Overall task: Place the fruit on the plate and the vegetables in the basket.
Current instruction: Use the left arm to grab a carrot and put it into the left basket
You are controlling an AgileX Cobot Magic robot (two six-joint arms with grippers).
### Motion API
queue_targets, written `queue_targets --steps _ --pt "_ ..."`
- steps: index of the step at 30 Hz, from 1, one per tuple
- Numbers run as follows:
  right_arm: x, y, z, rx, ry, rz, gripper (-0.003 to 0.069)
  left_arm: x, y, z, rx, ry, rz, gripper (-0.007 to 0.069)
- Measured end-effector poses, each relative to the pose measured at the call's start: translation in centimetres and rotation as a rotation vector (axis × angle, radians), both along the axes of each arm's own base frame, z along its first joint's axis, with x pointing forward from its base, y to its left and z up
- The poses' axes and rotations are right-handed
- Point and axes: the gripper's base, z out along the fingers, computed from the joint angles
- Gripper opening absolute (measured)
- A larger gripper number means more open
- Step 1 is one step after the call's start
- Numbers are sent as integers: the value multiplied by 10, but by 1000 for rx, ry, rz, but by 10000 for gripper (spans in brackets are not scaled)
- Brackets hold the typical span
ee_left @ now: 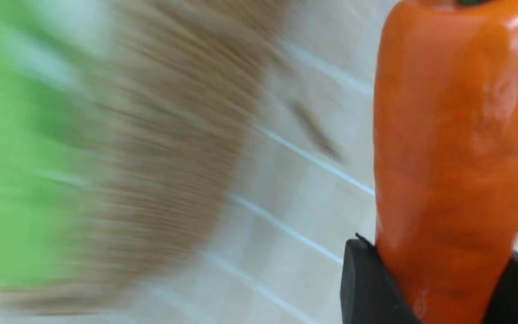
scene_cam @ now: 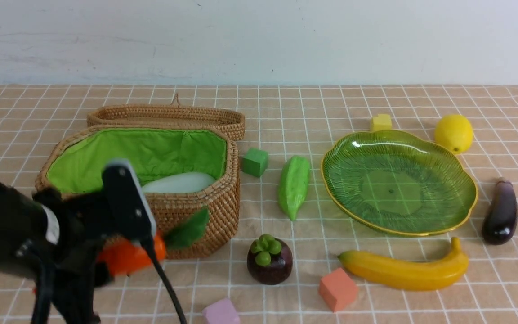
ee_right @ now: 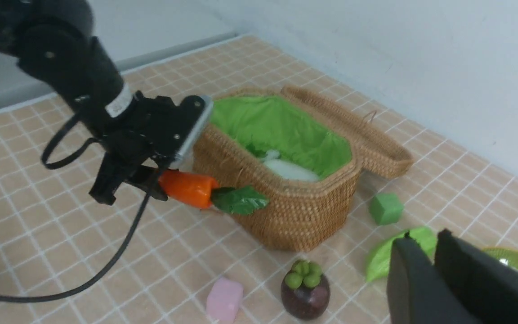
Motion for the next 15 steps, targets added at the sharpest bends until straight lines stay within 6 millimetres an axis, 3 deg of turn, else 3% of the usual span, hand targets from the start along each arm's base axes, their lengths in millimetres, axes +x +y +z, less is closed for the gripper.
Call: queue_targets --steps 2,3,5,7,8,9,11,12,15 --pt "2 -1 3 30 -17 -24 97 5 -1 22 -14 -104 -15 274" --pt "3 -2 5 54 -27 -40 97 13 0 46 -21 -224 -23 274" --pt "3 -2 6 72 -28 -48 97 32 0 73 -15 -329 -15 274" --pt "3 -2 7 84 -23 -44 97 55 -1 84 9 -355 7 274" --pt "3 -2 7 85 -23 -44 97 57 -2 84 12 -355 6 274" --pt "2 -1 7 90 -16 -36 97 76 -3 80 38 -334 21 274" --pt "2 -1 6 87 -11 -32 97 90 -5 71 63 -305 26 274" --pt "2 0 5 82 -3 -26 97 103 -8 58 91 -270 23 274" --pt "0 1 3 71 19 -8 97 116 -11 39 138 -231 9 305"
